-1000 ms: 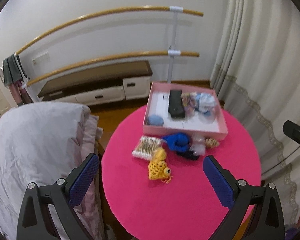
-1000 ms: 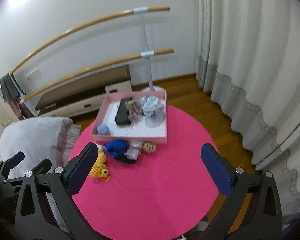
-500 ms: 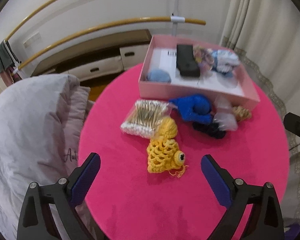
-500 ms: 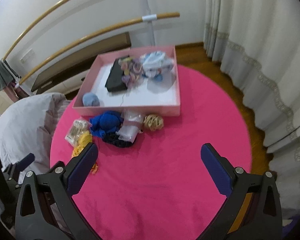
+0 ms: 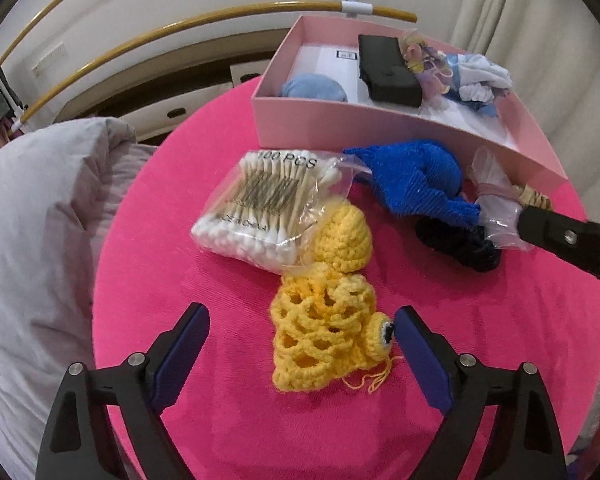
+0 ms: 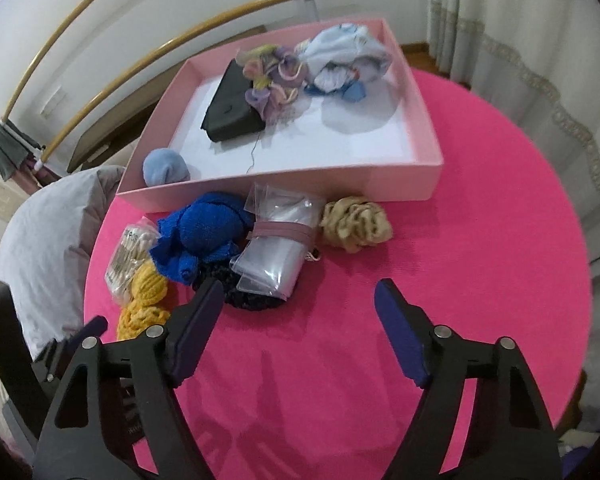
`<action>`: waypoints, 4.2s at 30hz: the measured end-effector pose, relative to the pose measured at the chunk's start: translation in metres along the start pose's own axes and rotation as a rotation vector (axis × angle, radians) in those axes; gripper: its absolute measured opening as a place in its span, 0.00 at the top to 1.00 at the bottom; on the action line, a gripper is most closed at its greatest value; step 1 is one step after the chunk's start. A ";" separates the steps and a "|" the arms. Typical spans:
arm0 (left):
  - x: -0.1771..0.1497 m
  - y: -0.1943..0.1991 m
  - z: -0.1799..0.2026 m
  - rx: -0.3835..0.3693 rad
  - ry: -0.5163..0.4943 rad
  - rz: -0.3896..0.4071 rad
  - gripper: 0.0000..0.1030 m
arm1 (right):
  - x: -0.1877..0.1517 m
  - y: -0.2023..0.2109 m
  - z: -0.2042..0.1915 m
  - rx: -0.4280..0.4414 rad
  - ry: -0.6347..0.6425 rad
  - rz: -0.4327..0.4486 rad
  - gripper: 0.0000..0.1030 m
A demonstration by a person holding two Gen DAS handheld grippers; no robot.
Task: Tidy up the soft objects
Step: 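Grasp the yellow crochet fish with left tool while right tool grasps the clear bag, then carry both held items over the pink box and release them inside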
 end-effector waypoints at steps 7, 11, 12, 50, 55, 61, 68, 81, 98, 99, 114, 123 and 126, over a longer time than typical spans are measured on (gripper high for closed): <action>0.003 -0.015 0.002 -0.020 -0.004 -0.024 0.30 | 0.011 -0.020 -0.014 0.047 -0.024 -0.013 0.40; 0.009 -0.018 0.002 -0.029 0.008 -0.031 0.41 | 0.015 -0.034 -0.015 0.060 -0.049 -0.038 0.51; 0.011 -0.017 0.003 -0.031 0.008 -0.031 0.44 | 0.015 -0.036 -0.014 0.065 -0.056 -0.041 0.52; 0.006 0.134 0.066 -0.069 -0.063 0.077 0.73 | -0.012 0.090 0.035 0.063 -0.052 0.068 0.64; 0.021 0.173 0.078 -0.082 -0.083 0.128 0.73 | 0.001 0.122 0.038 0.057 -0.046 0.124 0.64; 0.049 0.245 0.096 -0.110 -0.119 0.231 0.73 | 0.024 0.181 0.037 0.033 -0.027 0.246 0.64; 0.066 0.332 0.111 -0.135 -0.163 0.347 0.73 | 0.060 0.261 0.036 0.013 -0.017 0.405 0.63; 0.099 0.324 0.091 -0.120 -0.151 0.322 0.73 | 0.132 0.246 0.019 0.034 -0.002 0.415 0.63; 0.144 0.251 0.089 -0.082 -0.135 0.197 0.73 | 0.154 0.129 0.015 0.060 0.013 0.202 0.63; 0.145 0.247 0.089 -0.083 -0.134 0.185 0.73 | 0.152 0.119 0.016 0.059 0.013 0.181 0.63; 0.178 0.150 0.088 -0.099 -0.079 0.010 0.73 | 0.143 0.029 0.025 0.055 0.009 -0.018 0.63; 0.191 0.087 0.081 -0.093 -0.056 -0.051 0.73 | 0.137 0.000 0.024 0.037 0.006 -0.080 0.63; 0.193 0.073 0.080 -0.083 -0.052 -0.066 0.70 | 0.134 -0.007 0.025 0.035 0.004 -0.089 0.62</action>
Point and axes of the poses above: each gripper's, at about its wrist camera, not at the fingertips, and y roughly against the way its jaws point, z to its right, x to its top, the point moved 9 cm from there along -y, roughly the way its jaws point, and after that the axes turned 13 degrees about -x, right-handed, at the moved point
